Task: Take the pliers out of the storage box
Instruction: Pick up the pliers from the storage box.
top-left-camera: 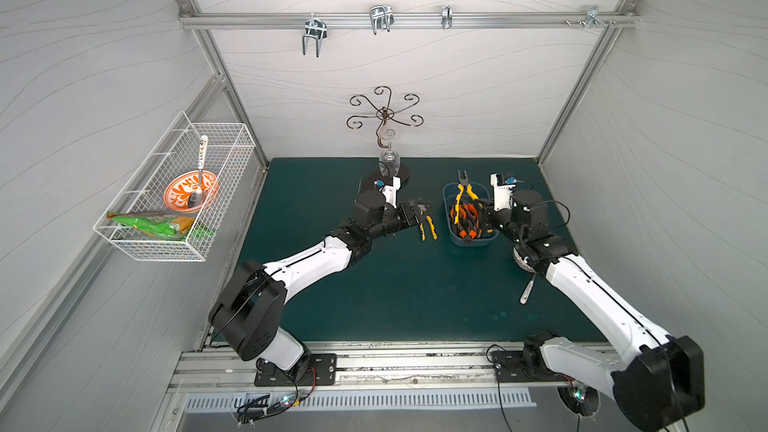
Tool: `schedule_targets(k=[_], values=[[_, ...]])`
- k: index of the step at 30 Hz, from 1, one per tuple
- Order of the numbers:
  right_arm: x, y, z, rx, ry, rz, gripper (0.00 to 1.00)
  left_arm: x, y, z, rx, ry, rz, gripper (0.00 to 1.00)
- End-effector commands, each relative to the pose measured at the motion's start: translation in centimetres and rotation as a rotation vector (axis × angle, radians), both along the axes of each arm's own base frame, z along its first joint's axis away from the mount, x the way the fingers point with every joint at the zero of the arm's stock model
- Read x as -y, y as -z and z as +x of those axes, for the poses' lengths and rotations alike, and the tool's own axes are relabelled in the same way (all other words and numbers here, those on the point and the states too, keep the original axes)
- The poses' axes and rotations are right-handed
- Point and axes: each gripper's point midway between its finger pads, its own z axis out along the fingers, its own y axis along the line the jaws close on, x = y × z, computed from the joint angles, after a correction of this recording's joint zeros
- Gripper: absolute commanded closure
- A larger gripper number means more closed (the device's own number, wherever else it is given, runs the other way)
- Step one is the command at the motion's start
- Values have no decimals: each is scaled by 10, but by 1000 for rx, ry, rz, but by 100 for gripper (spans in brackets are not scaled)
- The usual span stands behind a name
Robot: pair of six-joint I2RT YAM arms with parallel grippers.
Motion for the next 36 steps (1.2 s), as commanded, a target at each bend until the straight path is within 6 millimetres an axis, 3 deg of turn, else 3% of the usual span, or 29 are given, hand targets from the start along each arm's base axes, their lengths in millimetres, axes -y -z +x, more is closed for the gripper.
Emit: schedule_targets(k=[1, 3, 11, 36], values=[[-21, -31, -8, 74, -57, 88, 100, 15, -40, 5, 17, 39, -149, 22], [-32, -33, -11, 76, -86, 90, 100, 18, -42, 7, 9, 45, -167, 32], [-64, -35, -19, 96, -163, 57, 100, 25, -40, 12, -29, 50, -191, 51], [-94, -34, -30, 89, -273, 60, 100, 36, -24, 19, -104, 71, -232, 68]])
